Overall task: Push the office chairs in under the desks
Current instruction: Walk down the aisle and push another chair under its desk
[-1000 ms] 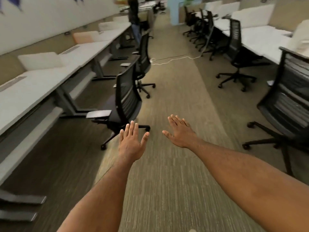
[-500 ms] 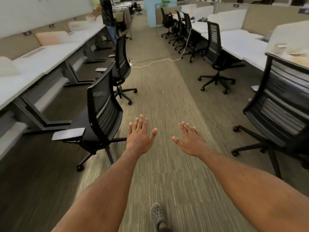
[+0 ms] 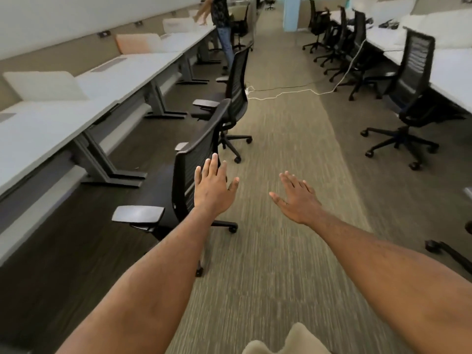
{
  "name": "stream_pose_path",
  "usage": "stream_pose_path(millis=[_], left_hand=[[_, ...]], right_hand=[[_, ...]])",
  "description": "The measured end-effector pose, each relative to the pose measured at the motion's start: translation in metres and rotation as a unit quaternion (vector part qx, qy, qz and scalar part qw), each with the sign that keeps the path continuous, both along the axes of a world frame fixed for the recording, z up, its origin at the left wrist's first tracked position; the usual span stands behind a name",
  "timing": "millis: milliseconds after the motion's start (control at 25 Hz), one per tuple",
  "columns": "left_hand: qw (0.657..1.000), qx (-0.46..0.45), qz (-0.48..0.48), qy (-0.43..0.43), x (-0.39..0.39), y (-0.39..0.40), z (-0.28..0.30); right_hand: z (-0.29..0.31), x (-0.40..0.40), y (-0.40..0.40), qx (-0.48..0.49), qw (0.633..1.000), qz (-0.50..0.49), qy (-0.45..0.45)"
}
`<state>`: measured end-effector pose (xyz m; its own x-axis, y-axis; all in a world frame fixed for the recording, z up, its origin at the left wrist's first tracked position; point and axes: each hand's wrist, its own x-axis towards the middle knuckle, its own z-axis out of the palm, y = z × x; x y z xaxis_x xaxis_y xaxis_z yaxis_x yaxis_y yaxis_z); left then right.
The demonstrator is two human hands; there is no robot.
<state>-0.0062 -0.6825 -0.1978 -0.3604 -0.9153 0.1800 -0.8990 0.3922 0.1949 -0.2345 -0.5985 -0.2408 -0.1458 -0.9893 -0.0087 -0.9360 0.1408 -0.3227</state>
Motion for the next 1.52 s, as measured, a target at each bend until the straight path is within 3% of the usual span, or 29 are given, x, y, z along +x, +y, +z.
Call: stream_pose_path(millis=[400, 680, 840, 1200, 1520], left_hand=[[0.982, 0.007, 0.187, -0.004, 0.012, -0.147, -0.004], [0.900, 0.184, 0.394, 0.001, -0.025, -0.239, 0.015], [0.888, 0.100, 0.449, -0.022, -0.034, -0.248, 0.010], [0.850, 0.085, 0.517, -0.049, 0.015, -0.295, 0.014], [0.846, 0.081, 0.524, -0.056, 0.077, -0.356, 0.006]], right_hand=[[0.002, 0.003, -0.233, -0.030, 0.990, 0.133, -0.046], [0.021, -0.026, -0.425, -0.049, 0.975, 0.200, -0.080], [0.027, -0.031, -0.528, -0.074, 0.971, 0.210, -0.089], [0.018, 0.027, -0.610, -0.124, 0.958, 0.179, -0.188], [0.014, 0.068, -0.670, -0.077, 0.957, 0.256, -0.108]])
